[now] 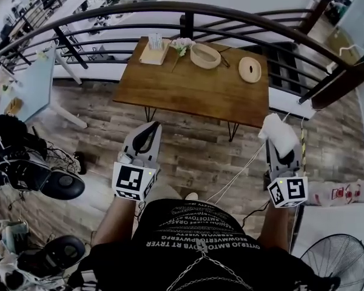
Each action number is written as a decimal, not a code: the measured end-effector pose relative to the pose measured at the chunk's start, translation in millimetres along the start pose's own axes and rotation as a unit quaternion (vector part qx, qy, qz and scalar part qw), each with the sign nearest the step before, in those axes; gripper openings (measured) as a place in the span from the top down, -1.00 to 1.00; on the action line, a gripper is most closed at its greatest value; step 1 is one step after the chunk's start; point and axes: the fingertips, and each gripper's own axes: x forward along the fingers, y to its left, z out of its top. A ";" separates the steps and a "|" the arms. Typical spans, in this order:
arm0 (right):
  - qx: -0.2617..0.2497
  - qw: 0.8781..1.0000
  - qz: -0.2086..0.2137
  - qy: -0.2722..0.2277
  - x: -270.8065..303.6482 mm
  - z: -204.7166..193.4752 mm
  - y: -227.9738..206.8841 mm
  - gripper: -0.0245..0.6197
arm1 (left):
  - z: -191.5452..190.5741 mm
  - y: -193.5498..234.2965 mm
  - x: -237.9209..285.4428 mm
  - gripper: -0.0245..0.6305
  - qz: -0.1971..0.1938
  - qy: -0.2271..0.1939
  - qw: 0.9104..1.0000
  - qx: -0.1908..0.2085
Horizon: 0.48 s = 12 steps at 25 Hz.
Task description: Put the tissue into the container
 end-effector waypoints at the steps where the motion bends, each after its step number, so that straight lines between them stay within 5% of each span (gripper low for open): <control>1: -0.003 1.000 0.005 0.002 3.0 -1.3 2.8 0.56 | -3.6 2.4 -0.3 0.83 0.003 0.002 1.000 -0.003; 12: -0.003 1.000 0.001 0.001 25.1 -8.5 4.4 0.56 | -11.5 14.2 28.1 0.83 -0.015 0.004 1.000 0.001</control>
